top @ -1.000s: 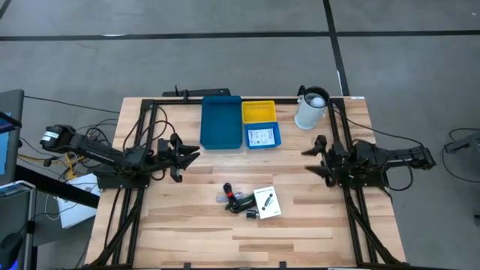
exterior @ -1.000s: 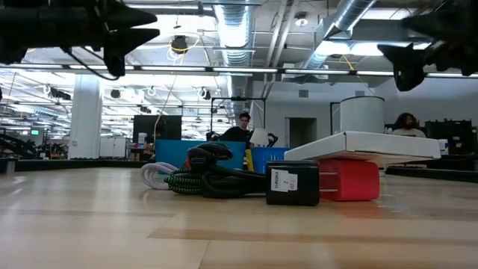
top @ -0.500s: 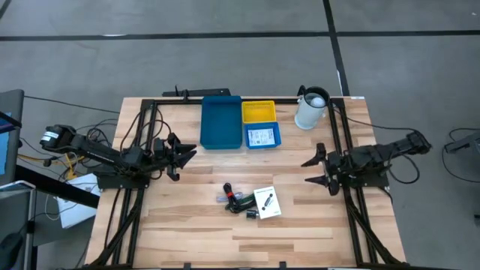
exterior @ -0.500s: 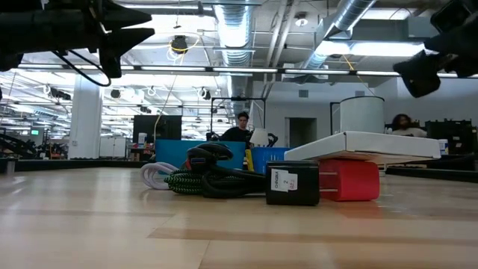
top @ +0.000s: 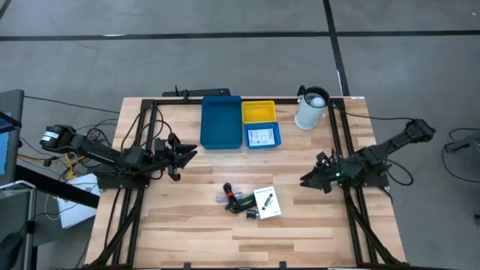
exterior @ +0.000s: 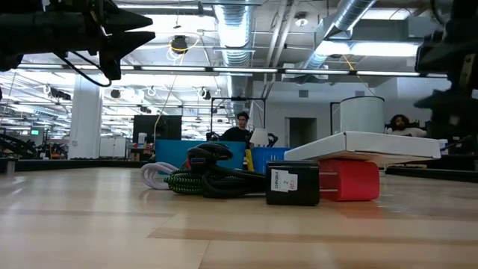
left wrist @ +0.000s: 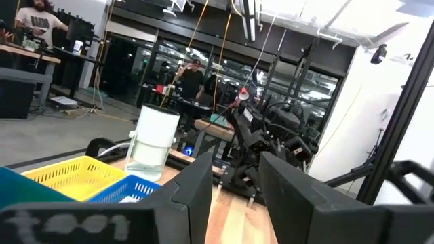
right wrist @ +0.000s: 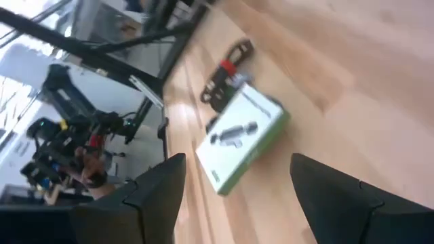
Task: Pick and place items into bin
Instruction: Put the white card reader box into the blue bin
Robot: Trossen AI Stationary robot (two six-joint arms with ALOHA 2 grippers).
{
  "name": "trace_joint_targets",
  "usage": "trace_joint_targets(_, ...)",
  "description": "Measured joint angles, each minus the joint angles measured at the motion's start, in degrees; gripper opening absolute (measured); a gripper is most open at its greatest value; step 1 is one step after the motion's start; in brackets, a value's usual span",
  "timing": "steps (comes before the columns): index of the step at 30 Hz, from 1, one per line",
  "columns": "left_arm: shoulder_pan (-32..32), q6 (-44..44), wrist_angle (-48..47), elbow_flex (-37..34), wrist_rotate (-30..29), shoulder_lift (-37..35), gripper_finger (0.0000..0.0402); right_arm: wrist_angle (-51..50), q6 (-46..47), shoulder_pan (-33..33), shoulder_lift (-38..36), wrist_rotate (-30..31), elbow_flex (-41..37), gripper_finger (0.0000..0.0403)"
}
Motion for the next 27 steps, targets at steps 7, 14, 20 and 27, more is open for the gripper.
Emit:
trace_joint_targets(7, 0.00, 0.00, -1.40, 0.02, -0.11, 0.00, 0.0112, 3.31, 11.22, 3.51, 9.70, -0.17, 0.00, 0.0260)
trace_joint_targets(14, 0.00, 0.00, -1.42, 0.02, -0.10, 0.00, 0.0112, 15.83, 15.23, 5.29, 20.68, -0.20, 0.07, 0.0260)
trace_joint_targets(20, 0.00, -0.03, -1.79, 0.04, -0.06, 0.00, 0.0112, 21.43, 18.71, 5.28, 28.76, -2.41, 0.09, 0.0260)
trace_joint_targets(27, 0.02, -0.03, -2.77, 0.06, 0.36, 0.00, 0.0112, 29.46, 21.27, 5.28, 36.66, -4.05, 0.09, 0.0260)
